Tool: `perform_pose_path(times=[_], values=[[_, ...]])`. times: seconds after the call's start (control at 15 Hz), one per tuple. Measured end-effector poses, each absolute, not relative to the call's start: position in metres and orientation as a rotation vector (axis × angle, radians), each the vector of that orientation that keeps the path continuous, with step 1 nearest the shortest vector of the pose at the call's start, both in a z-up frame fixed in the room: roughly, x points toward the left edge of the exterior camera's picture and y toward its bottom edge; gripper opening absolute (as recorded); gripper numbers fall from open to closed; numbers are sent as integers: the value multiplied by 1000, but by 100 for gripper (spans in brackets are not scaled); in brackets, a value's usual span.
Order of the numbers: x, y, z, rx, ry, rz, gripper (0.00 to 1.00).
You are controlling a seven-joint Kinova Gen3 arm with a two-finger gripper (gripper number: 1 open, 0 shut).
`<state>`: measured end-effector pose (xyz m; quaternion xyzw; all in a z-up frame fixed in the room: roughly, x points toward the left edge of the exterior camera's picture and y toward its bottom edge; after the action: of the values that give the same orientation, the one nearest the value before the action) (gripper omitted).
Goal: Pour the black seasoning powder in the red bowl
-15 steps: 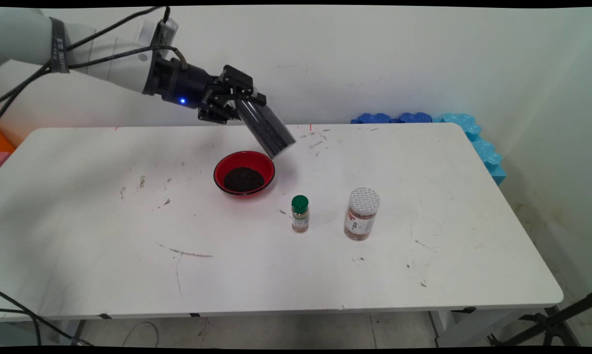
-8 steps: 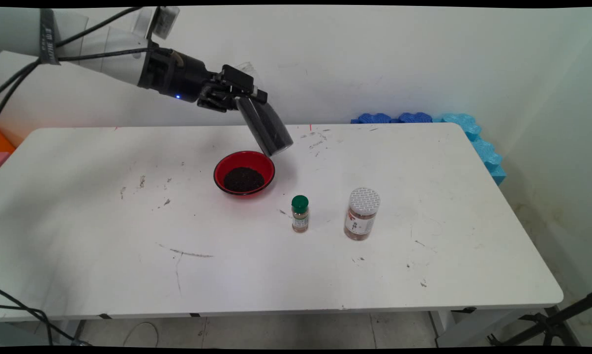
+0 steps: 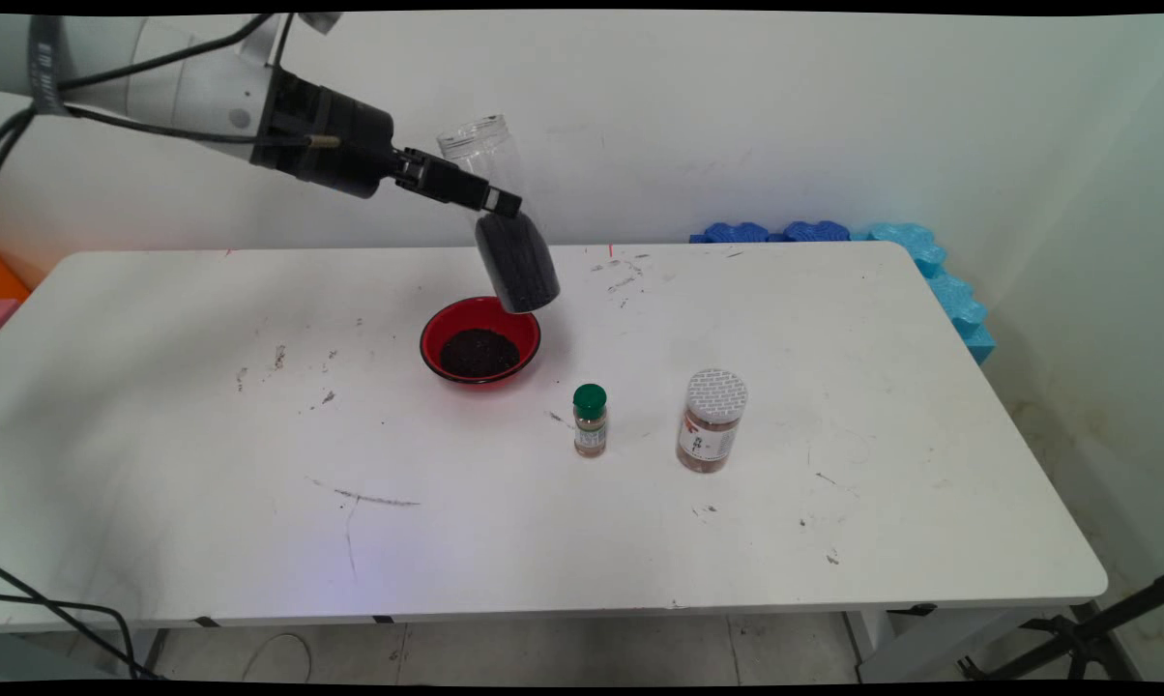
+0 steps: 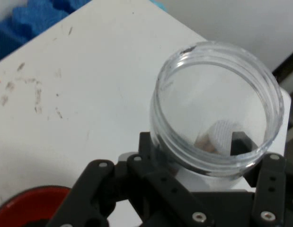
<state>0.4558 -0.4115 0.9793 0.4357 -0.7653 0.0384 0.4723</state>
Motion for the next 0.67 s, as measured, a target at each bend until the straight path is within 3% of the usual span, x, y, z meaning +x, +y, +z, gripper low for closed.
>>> perform_pose_path(times=[0.67], values=[[456,-385,984,688,-2077,298,0]])
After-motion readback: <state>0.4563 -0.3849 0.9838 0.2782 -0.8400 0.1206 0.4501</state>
